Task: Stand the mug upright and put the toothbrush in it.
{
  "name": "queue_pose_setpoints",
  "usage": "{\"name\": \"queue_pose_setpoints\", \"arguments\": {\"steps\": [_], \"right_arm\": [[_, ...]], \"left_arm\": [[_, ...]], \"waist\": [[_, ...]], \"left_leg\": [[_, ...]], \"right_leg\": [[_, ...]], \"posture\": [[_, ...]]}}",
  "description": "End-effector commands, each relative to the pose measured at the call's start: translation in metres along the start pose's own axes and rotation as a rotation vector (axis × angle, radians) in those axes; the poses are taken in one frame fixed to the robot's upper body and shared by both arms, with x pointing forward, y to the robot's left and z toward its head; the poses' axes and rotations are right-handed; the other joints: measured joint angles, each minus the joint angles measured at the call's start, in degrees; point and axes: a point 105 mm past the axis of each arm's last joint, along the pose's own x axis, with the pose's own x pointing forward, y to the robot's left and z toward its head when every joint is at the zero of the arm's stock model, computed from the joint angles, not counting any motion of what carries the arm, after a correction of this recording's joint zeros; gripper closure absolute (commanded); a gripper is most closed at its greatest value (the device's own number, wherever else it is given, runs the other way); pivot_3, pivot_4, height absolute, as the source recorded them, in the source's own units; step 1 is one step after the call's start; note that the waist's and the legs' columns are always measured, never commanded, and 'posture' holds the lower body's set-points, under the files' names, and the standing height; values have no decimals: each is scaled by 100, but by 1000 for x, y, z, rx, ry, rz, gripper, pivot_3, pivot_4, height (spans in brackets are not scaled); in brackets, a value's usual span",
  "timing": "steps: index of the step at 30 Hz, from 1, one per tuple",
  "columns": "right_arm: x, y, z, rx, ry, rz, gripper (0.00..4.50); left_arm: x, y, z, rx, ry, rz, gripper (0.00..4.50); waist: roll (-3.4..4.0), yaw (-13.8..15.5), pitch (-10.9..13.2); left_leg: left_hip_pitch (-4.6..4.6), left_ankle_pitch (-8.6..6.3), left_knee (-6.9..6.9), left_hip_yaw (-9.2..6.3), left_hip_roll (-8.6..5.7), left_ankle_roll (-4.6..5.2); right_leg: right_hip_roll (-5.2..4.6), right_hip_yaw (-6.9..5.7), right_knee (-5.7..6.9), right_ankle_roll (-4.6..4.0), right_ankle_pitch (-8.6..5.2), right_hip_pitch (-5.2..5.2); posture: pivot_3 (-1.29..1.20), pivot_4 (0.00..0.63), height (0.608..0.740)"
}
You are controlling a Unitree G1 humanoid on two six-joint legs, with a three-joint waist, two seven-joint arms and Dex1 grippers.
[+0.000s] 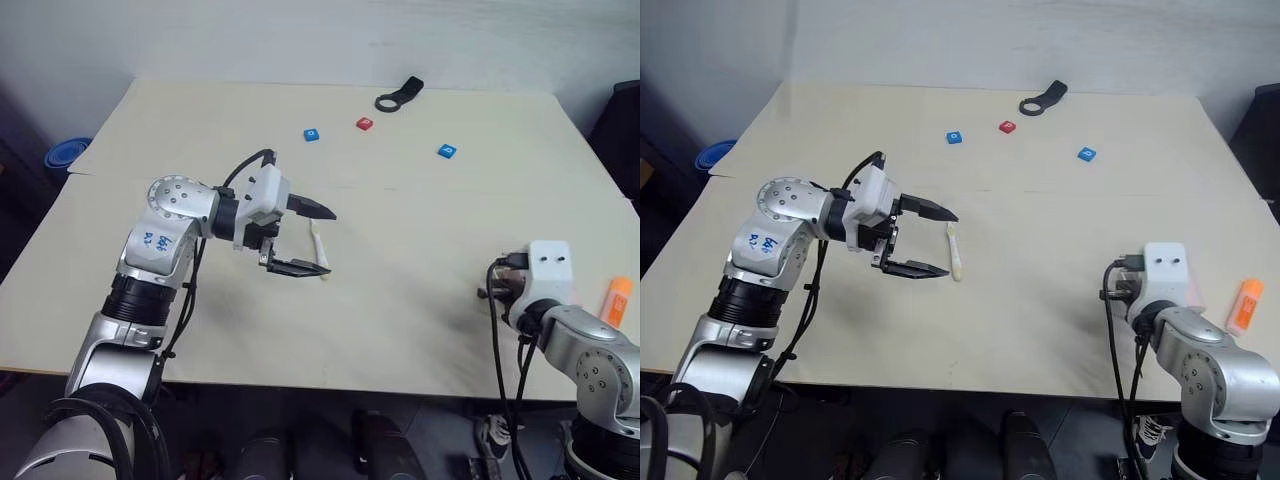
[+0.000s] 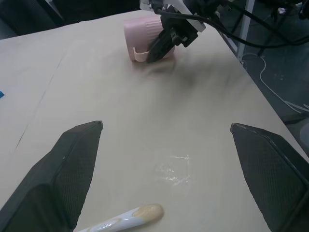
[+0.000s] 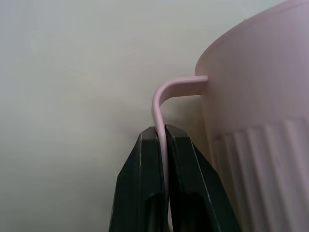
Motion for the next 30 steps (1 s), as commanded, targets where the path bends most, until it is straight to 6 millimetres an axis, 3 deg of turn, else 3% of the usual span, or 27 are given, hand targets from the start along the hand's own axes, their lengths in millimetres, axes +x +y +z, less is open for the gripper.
{"name": "queue_pose_setpoints", "arguments": {"steps": [1,4,7,9,16,18,23,26,30], "right_arm": [[0,34,32,-32,-149,190,4458],[10,73,50,-103,-241,316,4458],[17,125,70,-40,-362,529,4458],[23,150,78,-29,-428,619,4458],[38,214,79,152,-508,884,4458],[43,218,70,187,-502,917,4458],[51,203,38,199,-443,906,4458],[37,190,28,180,-449,910,3728],[18,176,19,130,-443,906,2429]], "left_arm": [[-10,8,11,30,-20,65,0],[-17,11,11,6,-23,119,0],[-29,11,9,-15,-12,180,0],[-38,12,8,-24,2,218,0],[-59,11,8,-29,56,288,0],[-60,9,9,-18,78,284,0],[-57,7,13,-14,81,270,0],[-49,2,14,-19,72,229,0],[-42,-3,16,-21,62,187,0]], "waist": [[1,-51,0],[1,-137,1],[1,-201,1],[3,-225,3],[2,-239,3],[2,-245,3],[2,-237,3],[1,-192,2],[1,-153,3]], "left_leg": [[1,0,0,1,0,0],[3,0,-1,0,4,-1],[13,3,-9,1,13,-11],[12,6,-11,-3,19,-20],[8,6,-11,-4,10,-23],[7,5,-11,-2,8,-21],[8,5,-11,-5,7,-21],[10,4,-11,-12,7,-22],[10,1,-9,-6,7,-25]], "right_leg": [[0,1,2,0,0,0],[4,0,4,0,0,-1],[16,2,6,0,0,-1],[21,2,11,-1,-1,-4],[-5,-16,12,-3,-2,-4],[-11,-28,12,-3,-2,-4],[-49,-128,15,-4,-2,-2],[-58,-146,17,-9,-5,3],[-58,-144,18,-11,-6,2]], "posture": [[0,150,740],[0,150,740],[0,150,740],[0,150,740],[0,150,740],[0,150,740],[0,150,740],[0,150,740],[0,150,740]]}}
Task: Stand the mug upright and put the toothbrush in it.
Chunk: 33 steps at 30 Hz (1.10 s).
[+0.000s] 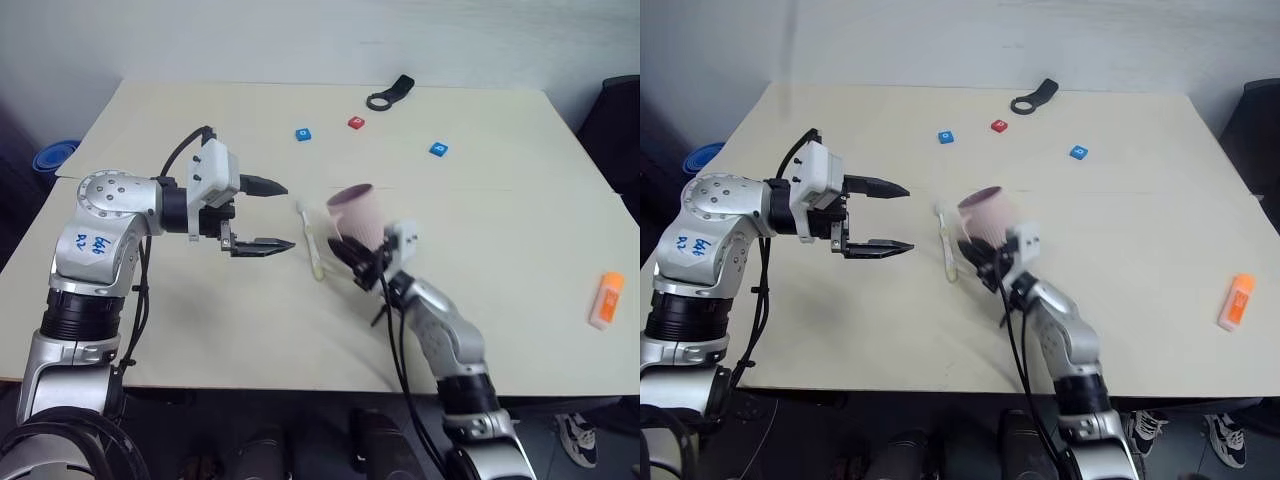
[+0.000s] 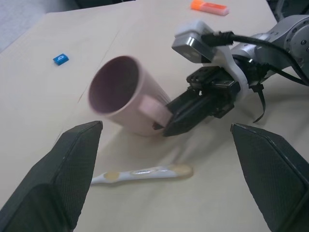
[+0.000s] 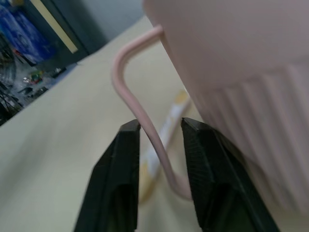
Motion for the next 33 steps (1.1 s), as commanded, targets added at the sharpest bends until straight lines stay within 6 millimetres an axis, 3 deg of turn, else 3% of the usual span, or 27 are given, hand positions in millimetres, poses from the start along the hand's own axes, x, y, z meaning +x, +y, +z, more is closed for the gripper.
{"name": "queue_pose_setpoints", "arguments": {"steps": [1,7,13,22,33], "right_arm": [[-11,18,23,-79,-42,65,2030],[-23,32,27,-135,-8,87,134],[-28,31,34,-194,16,61,134],[-9,15,38,-297,71,29,134],[4,3,15,-324,180,1,3647]], "left_arm": [[5,-6,10,35,-24,-44,0],[10,-4,7,26,-29,-67,0],[14,-2,1,13,-41,-70,0],[19,-2,0,12,-54,-73,0],[15,-4,-4,8,-43,-56,0]], "waist": [[0,0,0],[0,23,0],[-1,57,0],[-1,49,0],[-2,51,0]], "left_leg": [[2,0,1,2,0,0],[14,0,1,2,9,-10],[12,-1,2,3,5,-7],[13,-1,2,3,5,-7],[10,-1,2,3,5,-6]], "right_leg": [[1,1,1,0,0,0],[16,1,15,-12,-6,1],[12,1,12,-12,-6,1],[15,1,13,-12,-6,1],[13,0,11,-12,-6,1]], "posture": [[0,150,740],[0,150,740],[0,150,740],[0,150,740],[0,150,740]]}}
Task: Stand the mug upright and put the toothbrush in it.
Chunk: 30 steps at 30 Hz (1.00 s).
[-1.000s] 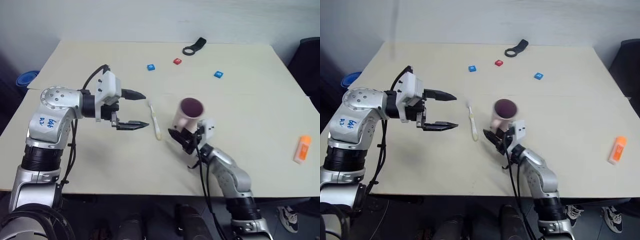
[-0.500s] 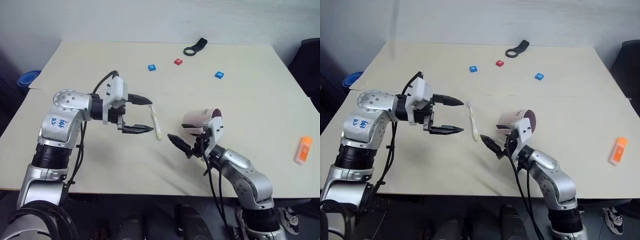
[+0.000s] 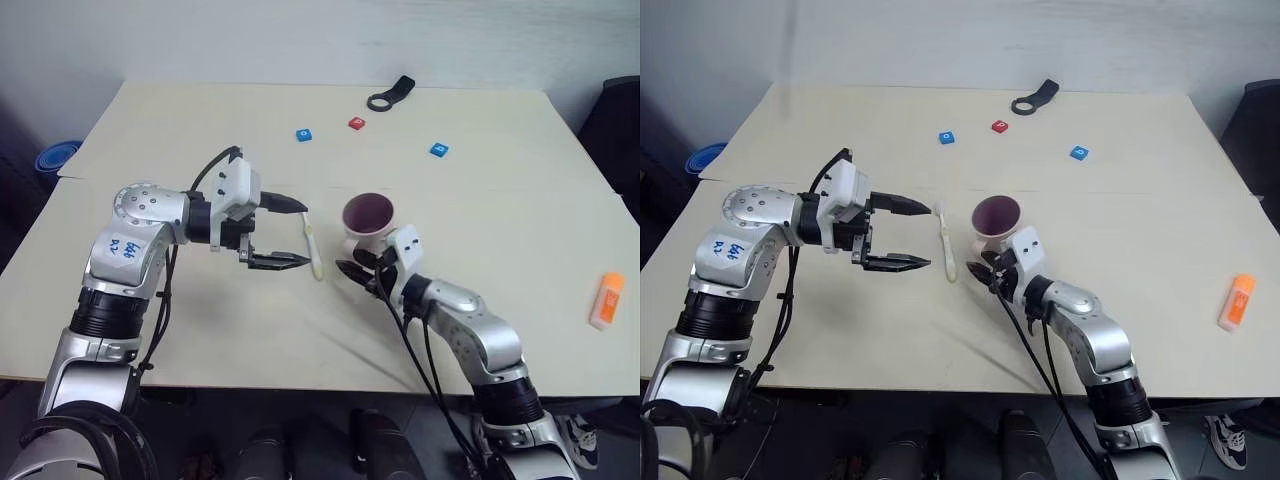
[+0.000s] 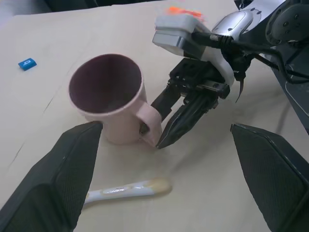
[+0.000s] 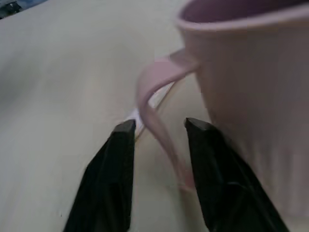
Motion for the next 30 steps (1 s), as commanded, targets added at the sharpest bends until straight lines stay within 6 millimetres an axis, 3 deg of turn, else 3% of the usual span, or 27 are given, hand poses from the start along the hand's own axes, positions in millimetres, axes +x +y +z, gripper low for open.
{"name": "queue_pose_setpoints", "arguments": {"steps": [1,5,6,13,17,22,26,30], "right_arm": [[1,-1,7,-22,-25,-22,3647],[-1,-5,7,-9,-30,-39,3647],[-2,-6,8,-4,-32,-43,3468],[-13,-4,4,-34,-1,-50,1442],[-33,-8,8,-124,30,-88,1442],[-81,-10,23,-206,60,-136,1442],[-128,23,54,-252,23,-12,1442],[-144,49,86,-257,-39,117,1266]], "left_arm": [[-6,2,9,48,-3,24,0],[-8,2,8,47,2,27,0],[-8,2,7,45,2,27,0],[-5,-3,2,20,0,20,0],[-9,3,0,-105,-32,118,0],[-19,24,-26,-503,23,414,0],[-7,30,-49,-764,181,573,0],[17,44,-49,-935,207,663,0]], "waist": [[0,0,0],[0,-2,0],[0,-2,0],[0,1,0],[0,4,0],[-2,36,1],[-12,144,6],[-60,175,8]], "left_leg": [[0,0,0,0,0,0],[0,0,0,0,1,0],[0,0,0,0,0,0],[0,0,0,0,1,0],[0,0,0,0,0,1],[-2,-3,2,-6,-2,5],[-4,-4,2,-8,-3,8],[6,-4,8,-23,-8,12]], "right_leg": [[0,0,0,0,0,0],[0,0,0,0,0,0],[0,0,0,0,0,0],[-1,0,0,0,0,0],[-2,1,0,0,0,0],[-5,0,0,1,1,1],[-3,-1,-3,4,2,4],[0,-6,-4,10,6,25]], "posture": [[0,150,740],[0,150,740],[0,150,740],[0,150,740],[0,150,740],[0,150,740],[0,150,740],[0,150,740]]}}
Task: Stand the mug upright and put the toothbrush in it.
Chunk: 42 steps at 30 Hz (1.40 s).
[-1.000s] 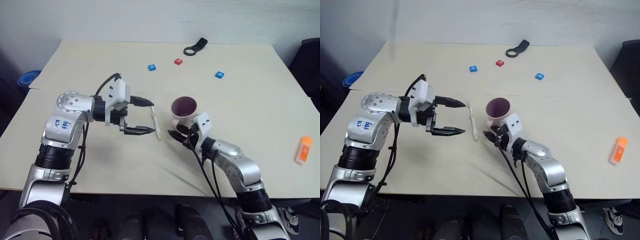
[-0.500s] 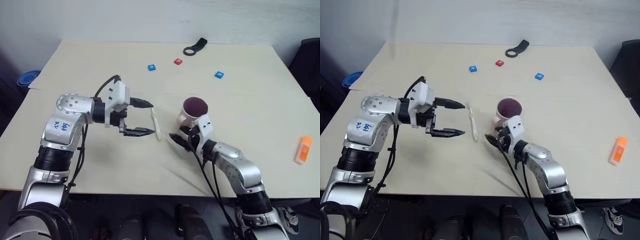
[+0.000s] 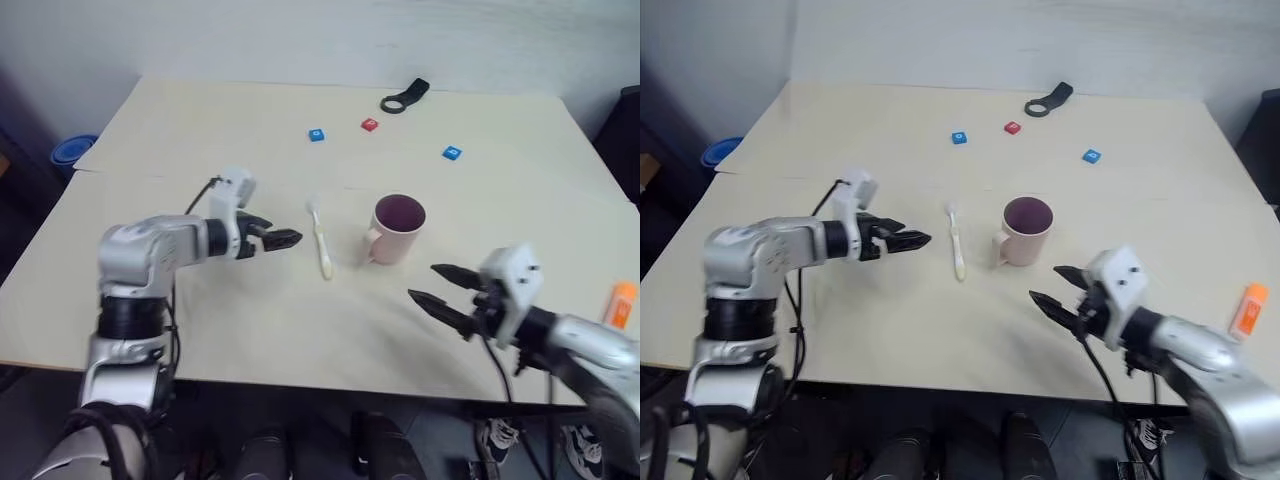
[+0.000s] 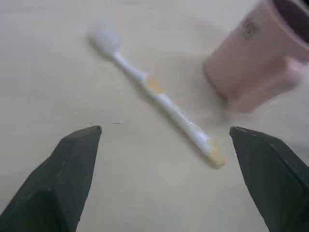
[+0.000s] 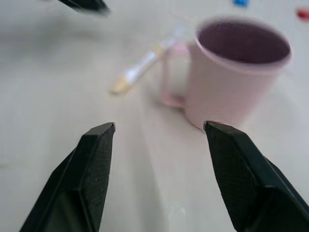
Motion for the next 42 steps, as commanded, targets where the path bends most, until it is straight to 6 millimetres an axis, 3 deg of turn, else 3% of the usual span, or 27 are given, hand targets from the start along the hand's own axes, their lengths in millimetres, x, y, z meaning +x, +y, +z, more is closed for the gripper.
{"name": "queue_pose_setpoints", "arguments": {"steps": [1,5,11,19,24,29,40,42], "right_arm": [[-9,18,38,-20,-106,117,1076],[-3,10,60,-20,-160,77,60],[2,9,67,-10,-191,37,60],[3,16,67,-17,-204,17,60],[4,21,66,-26,-197,29,60],[6,23,68,-35,-212,27,0],[0,20,68,-43,-194,20,0],[-1,18,67,-30,-190,17,0]], "left_arm": [[12,-10,20,-86,-7,49,0],[38,-17,25,-146,64,110,0],[61,0,13,-205,190,301,0],[95,-26,14,-224,206,227,0],[109,-30,8,-178,209,254,0],[115,-31,3,-136,218,266,1066],[110,-20,0,-198,224,327,4315],[107,-13,2,-210,216,354,4485]], "waist": [[-14,-4,-1],[-14,-15,-1],[-15,10,-1],[-15,158,-2],[-16,163,-2],[-16,159,-3],[-16,159,-3],[-16,157,-3]], "left_leg": [[5,-2,0,-6,1,3],[9,1,-4,-7,3,-8],[-5,4,-11,5,3,-14],[-1,7,-8,12,-4,-16],[1,7,-8,12,-8,-16],[8,7,-7,12,-10,-15],[4,5,-7,7,-8,-11],[4,5,-7,6,-8,-11]], "right_leg": [[0,-4,-7,-1,1,9],[-3,-6,-12,-3,2,10],[-5,-6,-17,-5,1,-9],[-12,-9,-18,-2,3,-7],[-14,-12,-19,-2,3,-3],[-14,-13,-38,-2,3,4],[-15,-19,-29,1,5,10],[-15,-20,-29,2,5,10]], "posture": [[0,150,740],[0,150,740],[0,150,740],[0,150,740],[0,150,740],[0,150,740],[0,150,740],[0,150,740]]}}
